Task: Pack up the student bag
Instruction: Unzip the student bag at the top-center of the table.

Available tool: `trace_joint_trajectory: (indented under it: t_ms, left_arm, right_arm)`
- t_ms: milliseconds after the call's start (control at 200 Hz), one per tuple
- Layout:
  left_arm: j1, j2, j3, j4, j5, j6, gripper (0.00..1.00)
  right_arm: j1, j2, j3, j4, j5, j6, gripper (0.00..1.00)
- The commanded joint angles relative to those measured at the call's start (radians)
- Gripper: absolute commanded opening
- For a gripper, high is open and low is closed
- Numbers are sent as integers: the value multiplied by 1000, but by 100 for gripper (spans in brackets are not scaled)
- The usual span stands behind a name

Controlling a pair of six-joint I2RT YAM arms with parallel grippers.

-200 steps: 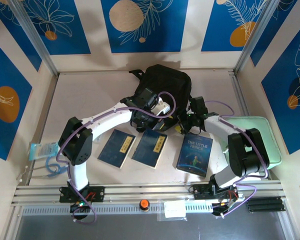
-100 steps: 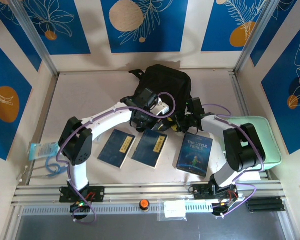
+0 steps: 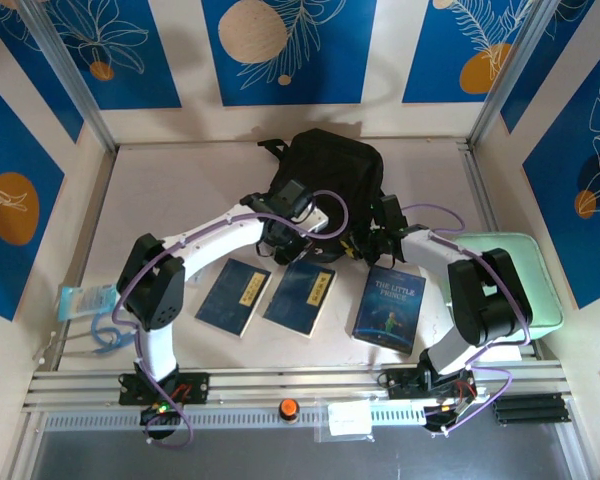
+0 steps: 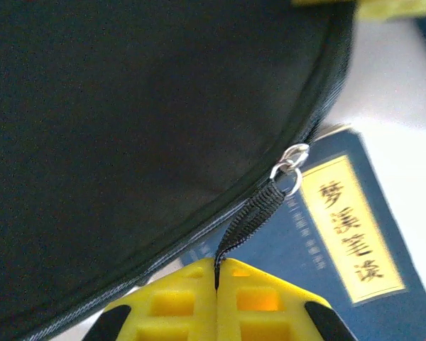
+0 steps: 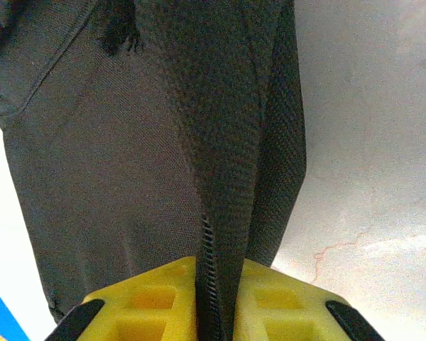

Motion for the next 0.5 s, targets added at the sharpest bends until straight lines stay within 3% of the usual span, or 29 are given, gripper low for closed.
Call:
trace_joint_trajectory:
  t_ms: [0,315,495]
  left_arm:
    - [26,-63,-34,-46,-97,27,0]
    - [82,-81,-85,-59,-168,24,0]
    - [117,-138,-142,-67,-151,18,0]
  right_arm:
    - [-2,-36,11,-49,51,-21,16]
    - [0,-39,18,-53,60,-47,16]
    - [13,-35,38,-58,56,-83,16]
